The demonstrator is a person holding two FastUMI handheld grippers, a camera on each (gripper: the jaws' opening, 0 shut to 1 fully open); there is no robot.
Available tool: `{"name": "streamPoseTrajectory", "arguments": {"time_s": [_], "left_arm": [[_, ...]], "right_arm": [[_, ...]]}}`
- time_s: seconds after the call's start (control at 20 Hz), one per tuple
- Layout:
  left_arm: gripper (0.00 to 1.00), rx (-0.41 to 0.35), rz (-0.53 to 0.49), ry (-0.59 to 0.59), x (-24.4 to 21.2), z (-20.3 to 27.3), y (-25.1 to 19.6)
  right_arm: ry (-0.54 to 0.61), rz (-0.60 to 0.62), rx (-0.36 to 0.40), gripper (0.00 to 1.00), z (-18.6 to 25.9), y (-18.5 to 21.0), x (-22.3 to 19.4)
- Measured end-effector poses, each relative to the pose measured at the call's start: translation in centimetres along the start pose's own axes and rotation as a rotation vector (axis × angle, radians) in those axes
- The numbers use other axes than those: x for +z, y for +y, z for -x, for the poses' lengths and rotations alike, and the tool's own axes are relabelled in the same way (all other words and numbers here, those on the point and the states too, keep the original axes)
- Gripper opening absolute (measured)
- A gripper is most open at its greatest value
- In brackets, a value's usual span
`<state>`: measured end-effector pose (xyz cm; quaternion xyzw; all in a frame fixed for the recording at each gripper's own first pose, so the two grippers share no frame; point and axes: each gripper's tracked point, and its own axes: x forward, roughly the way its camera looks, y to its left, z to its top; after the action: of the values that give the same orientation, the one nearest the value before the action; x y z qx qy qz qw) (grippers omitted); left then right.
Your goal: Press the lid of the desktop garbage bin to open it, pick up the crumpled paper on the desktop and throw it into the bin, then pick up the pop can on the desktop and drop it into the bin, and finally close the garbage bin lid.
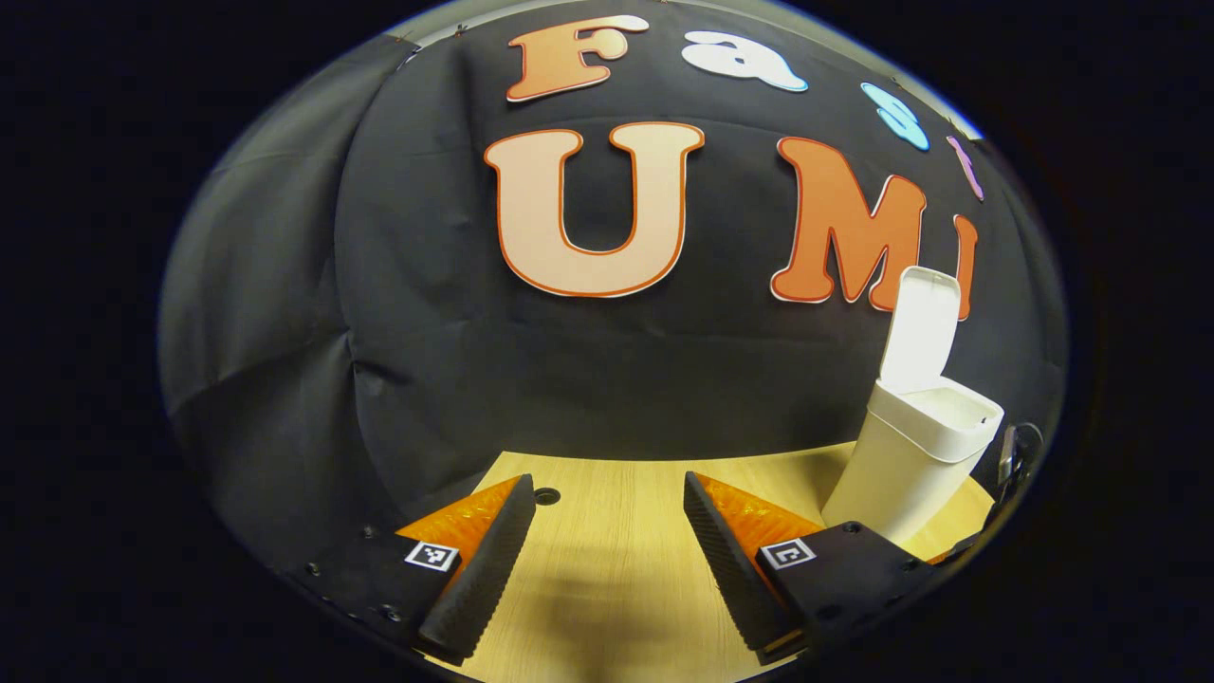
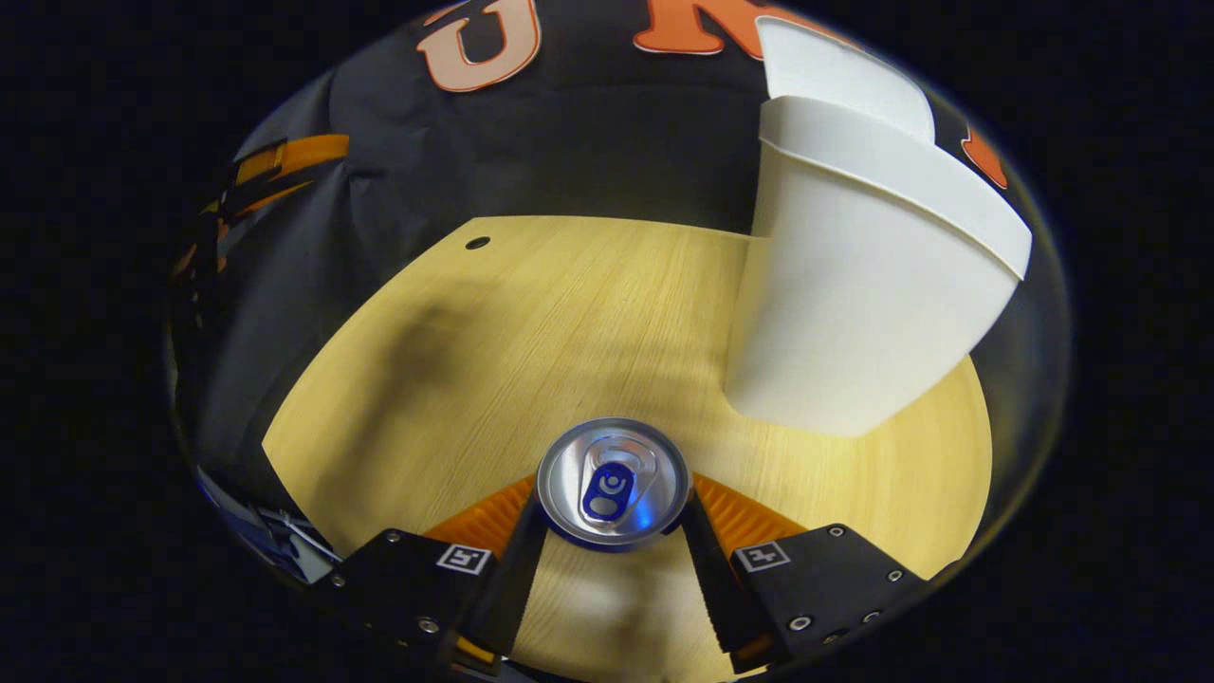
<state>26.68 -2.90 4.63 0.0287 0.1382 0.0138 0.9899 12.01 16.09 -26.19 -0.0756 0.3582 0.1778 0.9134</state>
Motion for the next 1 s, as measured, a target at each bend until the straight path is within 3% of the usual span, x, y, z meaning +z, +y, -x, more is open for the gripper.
{"name": "streamPoseTrajectory", "arguments": {"time_s": [0.45, 0.65, 1.0], "left_arm": [[1.0, -0.054, 0.011, -0.007, 0.7, -0.7, -3.3], [1.0, -0.067, 0.0, -0.013, 1.2, -0.7, -4.1], [0.98, -0.053, -0.002, -0.013, 1.2, -0.2, -3.4]], "right_arm": [[-0.049, -0.056, -0.078, 0.78, -0.3, -0.1, 1.4], [-0.119, -0.076, -0.087, 0.78, 1.7, -0.8, 5.5], [-0.215, -0.028, -0.187, 0.78, 6.0, -3.8, 11.5]]}}
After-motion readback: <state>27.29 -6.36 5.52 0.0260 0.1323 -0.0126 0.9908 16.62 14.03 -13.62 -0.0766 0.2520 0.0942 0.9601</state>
